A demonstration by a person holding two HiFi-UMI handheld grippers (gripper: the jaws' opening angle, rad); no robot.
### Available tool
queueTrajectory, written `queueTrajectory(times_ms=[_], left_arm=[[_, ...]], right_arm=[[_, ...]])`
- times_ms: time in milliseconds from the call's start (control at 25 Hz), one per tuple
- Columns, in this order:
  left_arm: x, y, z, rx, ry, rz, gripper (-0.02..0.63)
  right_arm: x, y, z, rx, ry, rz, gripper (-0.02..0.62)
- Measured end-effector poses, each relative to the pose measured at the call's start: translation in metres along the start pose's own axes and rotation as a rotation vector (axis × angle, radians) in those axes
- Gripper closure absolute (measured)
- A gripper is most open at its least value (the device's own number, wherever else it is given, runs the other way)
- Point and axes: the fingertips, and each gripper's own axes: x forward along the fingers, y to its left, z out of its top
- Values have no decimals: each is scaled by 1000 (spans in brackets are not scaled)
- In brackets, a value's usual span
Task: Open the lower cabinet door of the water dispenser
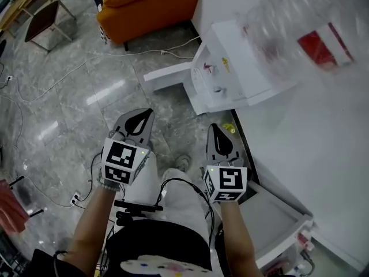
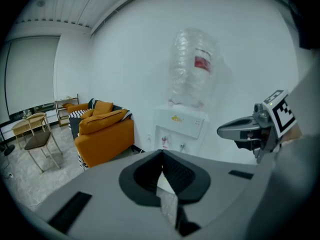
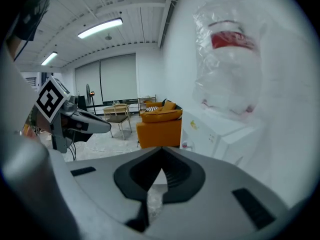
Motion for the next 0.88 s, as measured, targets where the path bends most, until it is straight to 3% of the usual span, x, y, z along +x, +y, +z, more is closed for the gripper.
queueTrajectory(times_ms=[240,520,880], left_arm=[[-39,-5,34,-51,-55,29,594],[-72,-20,74,-12,-132,13,594],[-96,-23,91,10,-170,26,594]], right_arm=[[-29,6,28,9,-41,-1,591],[-55,9,59,-10,-104,-1,591],[-70,6,80,-24,-137,3,591]])
